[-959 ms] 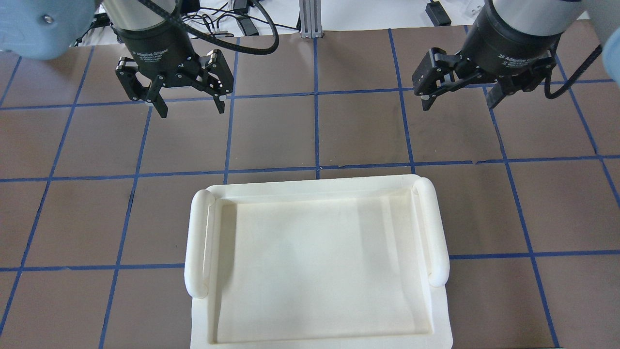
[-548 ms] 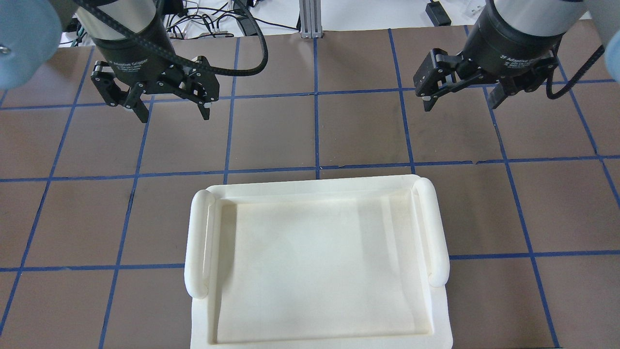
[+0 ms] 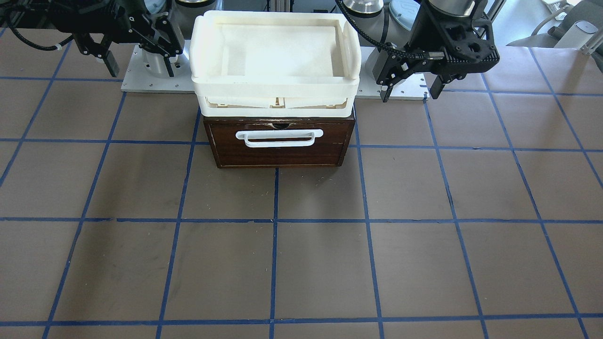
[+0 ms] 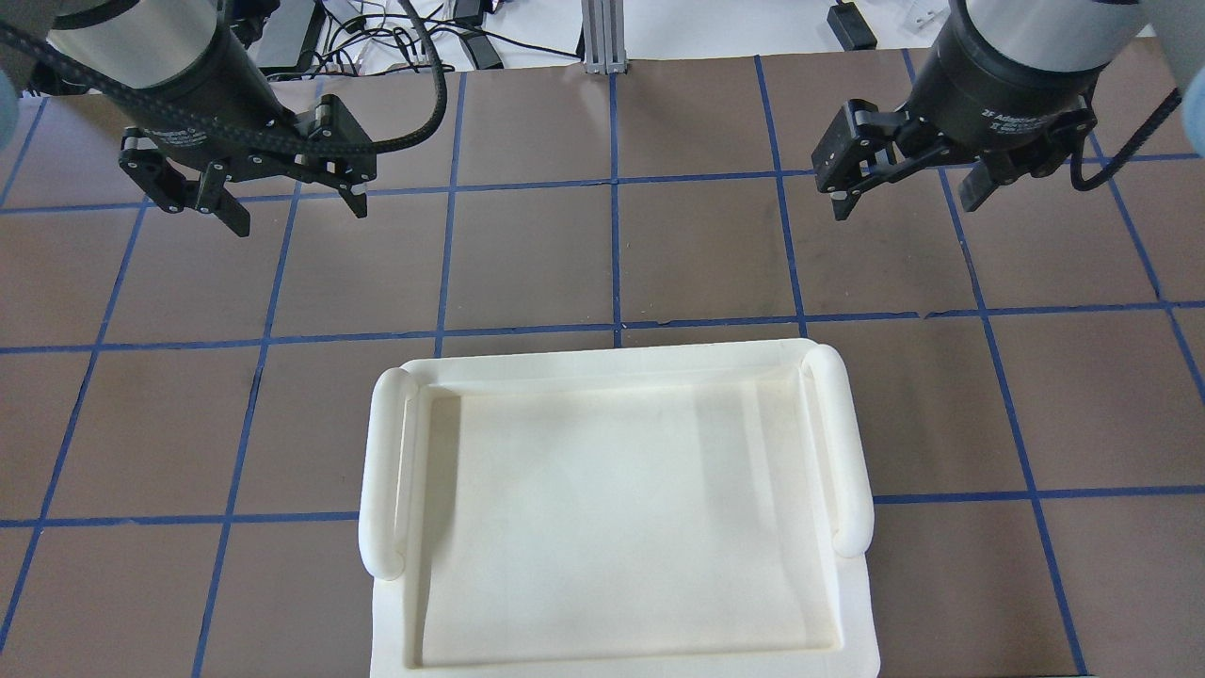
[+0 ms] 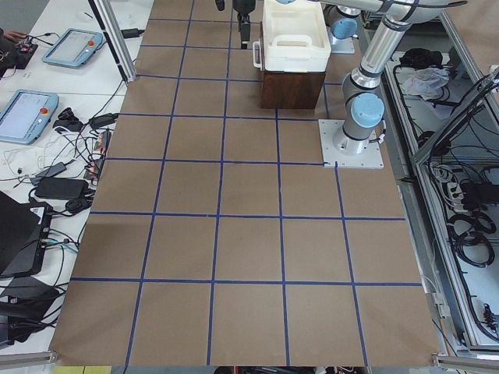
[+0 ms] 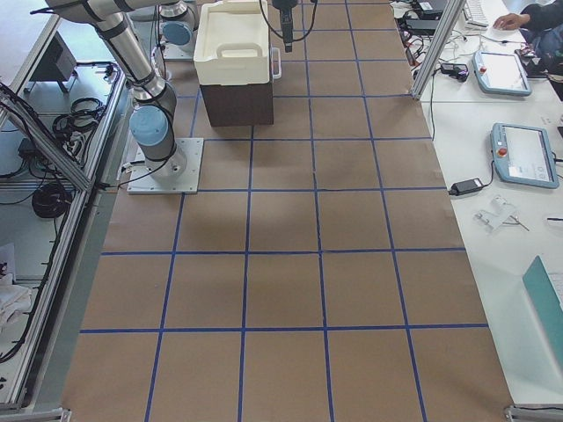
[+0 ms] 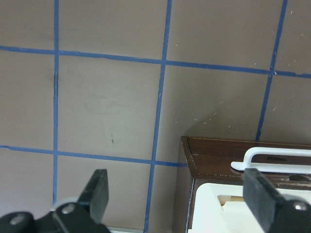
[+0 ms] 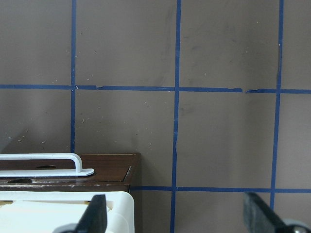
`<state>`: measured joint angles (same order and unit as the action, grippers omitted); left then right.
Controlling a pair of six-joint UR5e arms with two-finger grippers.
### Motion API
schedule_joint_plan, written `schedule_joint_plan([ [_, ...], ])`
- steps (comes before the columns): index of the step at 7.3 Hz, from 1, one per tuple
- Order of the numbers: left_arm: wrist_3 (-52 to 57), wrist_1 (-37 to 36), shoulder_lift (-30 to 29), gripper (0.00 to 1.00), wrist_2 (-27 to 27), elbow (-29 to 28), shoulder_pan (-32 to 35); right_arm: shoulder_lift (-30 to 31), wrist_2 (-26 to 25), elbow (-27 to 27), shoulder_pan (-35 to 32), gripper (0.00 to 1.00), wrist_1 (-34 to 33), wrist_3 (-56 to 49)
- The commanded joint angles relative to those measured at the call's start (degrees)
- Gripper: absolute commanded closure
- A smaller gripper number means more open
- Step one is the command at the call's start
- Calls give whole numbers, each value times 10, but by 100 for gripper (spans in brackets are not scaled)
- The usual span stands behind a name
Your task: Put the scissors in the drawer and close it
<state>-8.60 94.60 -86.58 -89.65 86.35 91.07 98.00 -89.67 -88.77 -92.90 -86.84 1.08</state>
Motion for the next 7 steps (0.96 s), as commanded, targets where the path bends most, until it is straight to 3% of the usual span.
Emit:
schedule_joint_plan([
  [1,6,-8,-10,0,0,8,-2,0,0,0,0,0,1,0],
  [2,10,-62,-20,0,0,11,-3,0,0,0,0,0,1,0],
  [7,7,-62,12,0,3,36,-3,0,1,0,0,0,1,0],
])
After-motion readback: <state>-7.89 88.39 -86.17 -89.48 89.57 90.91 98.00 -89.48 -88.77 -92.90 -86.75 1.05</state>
